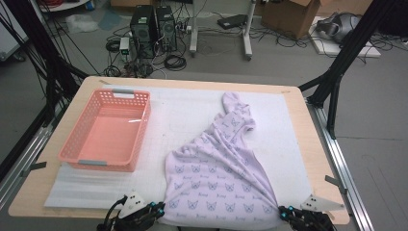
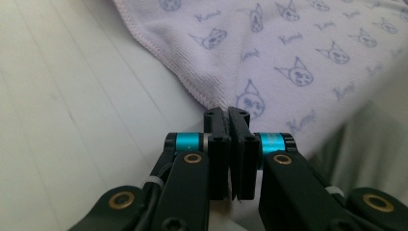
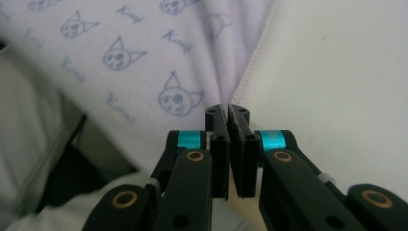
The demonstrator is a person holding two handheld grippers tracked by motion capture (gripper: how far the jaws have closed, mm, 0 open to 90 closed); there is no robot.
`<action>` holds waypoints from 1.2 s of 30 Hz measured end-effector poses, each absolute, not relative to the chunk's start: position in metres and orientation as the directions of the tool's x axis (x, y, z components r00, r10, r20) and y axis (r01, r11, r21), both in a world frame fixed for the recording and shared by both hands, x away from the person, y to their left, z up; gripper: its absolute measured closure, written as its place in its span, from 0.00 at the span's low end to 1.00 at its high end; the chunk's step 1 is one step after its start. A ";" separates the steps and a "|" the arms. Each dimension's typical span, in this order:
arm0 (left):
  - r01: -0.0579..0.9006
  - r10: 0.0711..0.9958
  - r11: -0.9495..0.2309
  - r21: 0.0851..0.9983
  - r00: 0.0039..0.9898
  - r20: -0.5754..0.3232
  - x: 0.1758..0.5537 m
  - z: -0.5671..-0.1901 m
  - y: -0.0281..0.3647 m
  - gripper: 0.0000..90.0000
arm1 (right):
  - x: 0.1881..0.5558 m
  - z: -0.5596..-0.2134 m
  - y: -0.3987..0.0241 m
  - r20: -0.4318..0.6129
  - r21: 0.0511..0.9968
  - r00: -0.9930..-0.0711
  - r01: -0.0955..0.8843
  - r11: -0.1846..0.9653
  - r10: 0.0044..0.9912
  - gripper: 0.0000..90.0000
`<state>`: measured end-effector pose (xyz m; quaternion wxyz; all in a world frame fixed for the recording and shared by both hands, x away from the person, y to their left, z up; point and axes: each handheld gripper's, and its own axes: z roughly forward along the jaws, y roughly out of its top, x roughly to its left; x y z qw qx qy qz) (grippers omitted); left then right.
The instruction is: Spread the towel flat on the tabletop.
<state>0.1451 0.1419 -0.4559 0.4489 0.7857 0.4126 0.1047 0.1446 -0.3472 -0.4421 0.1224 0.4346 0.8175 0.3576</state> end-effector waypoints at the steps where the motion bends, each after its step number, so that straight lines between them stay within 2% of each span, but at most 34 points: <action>1: 0.556 0.734 -0.263 0.789 0.646 -0.211 0.143 -0.455 0.142 0.96 | 0.140 -0.442 -0.347 0.110 0.688 -0.601 0.621 0.376 0.791 0.97; 3: 0.543 0.722 -0.239 0.805 0.653 -0.226 0.142 -0.452 0.143 0.89 | 0.135 -0.441 -0.347 0.106 0.697 -0.626 0.601 0.391 0.773 0.94; 5: 0.522 0.735 -0.202 0.828 0.640 -0.225 0.147 -0.448 0.143 0.70 | 0.137 -0.439 -0.346 0.116 0.723 -0.614 0.591 0.358 0.781 0.78; 7: 0.510 0.749 -0.164 0.844 0.622 -0.230 0.157 -0.445 0.144 0.63 | 0.144 -0.436 -0.346 0.118 0.758 -0.591 0.573 0.312 0.798 0.69; 8: 0.511 0.757 -0.159 0.845 0.613 -0.228 0.163 -0.444 0.145 0.61 | 0.149 -0.434 -0.345 0.118 0.768 -0.576 0.569 0.293 0.809 0.69; 14: 0.534 0.785 -0.116 0.838 0.566 -0.252 0.192 -0.449 0.144 0.60 | 0.194 -0.439 -0.330 0.084 0.788 -0.504 0.562 0.252 0.860 0.65; 17: 0.529 0.773 -0.137 0.837 0.586 -0.243 0.196 -0.450 0.140 0.60 | 0.214 -0.448 -0.319 0.073 0.776 -0.486 0.577 0.257 0.871 0.65; 18: 0.526 0.769 -0.147 0.838 0.593 -0.238 0.198 -0.450 0.139 0.60 | 0.219 -0.451 -0.317 0.071 0.766 -0.487 0.585 0.265 0.871 0.67; 20: 0.521 0.765 -0.144 0.841 0.598 -0.239 0.203 -0.449 0.137 0.60 | 0.221 -0.451 -0.317 0.075 0.767 -0.504 0.581 0.273 0.861 0.92; 23: 0.514 0.760 -0.139 0.847 0.603 -0.241 0.212 -0.447 0.138 0.59 | 0.214 -0.446 -0.322 0.052 0.737 -0.545 0.586 0.336 0.837 0.97; 30: 0.502 0.740 -0.138 0.854 0.626 -0.248 0.235 -0.442 0.136 0.57 | 0.165 -0.443 -0.361 0.100 0.708 -0.567 0.618 0.342 0.818 0.95; 32: 0.504 0.738 -0.133 0.853 0.625 -0.254 0.242 -0.442 0.135 0.57 | 0.164 -0.441 -0.364 0.092 0.716 -0.560 0.612 0.336 0.824 0.83; 36: 0.507 0.732 -0.145 0.850 0.633 -0.253 0.251 -0.443 0.133 0.56 | 0.188 -0.434 -0.363 0.111 0.774 -0.517 0.580 0.253 0.848 0.72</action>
